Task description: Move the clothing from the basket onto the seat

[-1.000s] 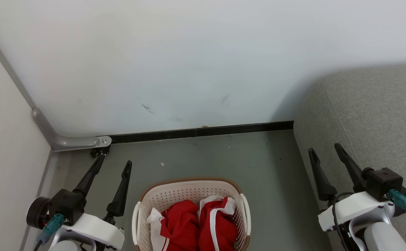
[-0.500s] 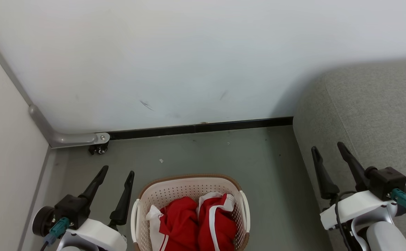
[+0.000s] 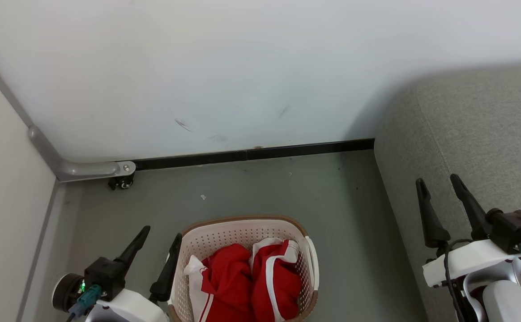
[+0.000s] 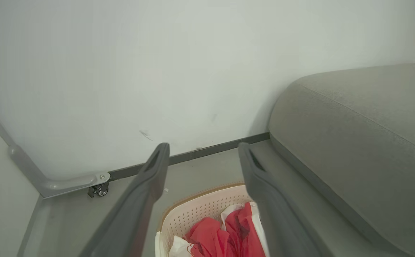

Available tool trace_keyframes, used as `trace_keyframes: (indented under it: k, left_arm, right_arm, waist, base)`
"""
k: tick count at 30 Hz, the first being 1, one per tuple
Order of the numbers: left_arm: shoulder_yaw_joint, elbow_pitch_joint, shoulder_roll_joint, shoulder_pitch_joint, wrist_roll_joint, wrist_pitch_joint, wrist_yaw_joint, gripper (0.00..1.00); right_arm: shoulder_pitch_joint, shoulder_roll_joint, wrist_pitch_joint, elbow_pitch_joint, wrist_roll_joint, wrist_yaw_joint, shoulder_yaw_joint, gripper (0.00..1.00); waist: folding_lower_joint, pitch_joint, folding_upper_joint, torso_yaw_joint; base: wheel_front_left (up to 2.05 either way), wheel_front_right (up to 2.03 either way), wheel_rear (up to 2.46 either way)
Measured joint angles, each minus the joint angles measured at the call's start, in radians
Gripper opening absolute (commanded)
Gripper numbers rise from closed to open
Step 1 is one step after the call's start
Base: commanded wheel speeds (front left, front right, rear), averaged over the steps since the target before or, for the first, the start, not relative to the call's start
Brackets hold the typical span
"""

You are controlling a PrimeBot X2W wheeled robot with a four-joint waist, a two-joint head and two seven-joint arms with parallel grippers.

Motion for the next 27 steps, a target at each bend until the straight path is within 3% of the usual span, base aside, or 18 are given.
trace_keyframes:
  k: [11,27]
  left_arm:
    - [-0.055,0.062,0.009,-0.009,-0.002,0.0,-0.001,1.0]
    - [-0.164,0.123,0.033,-0.095,-0.041,0.003,-0.001,1.0]
  right_arm:
    - [-0.007,0.0,0.0,-0.056,0.005,0.0,-0.001,1.0]
    - [-0.111,-0.001,-0.002,-0.124,0.008,0.0,0.075,1.0]
  waist:
    - [0.0,0.047,0.0,-0.012]
    - [-0.0001,0.142,0.0,-0.032]
  base:
    - [0.0,0.0,0.0]
    - [0.0,0.0,0.0]
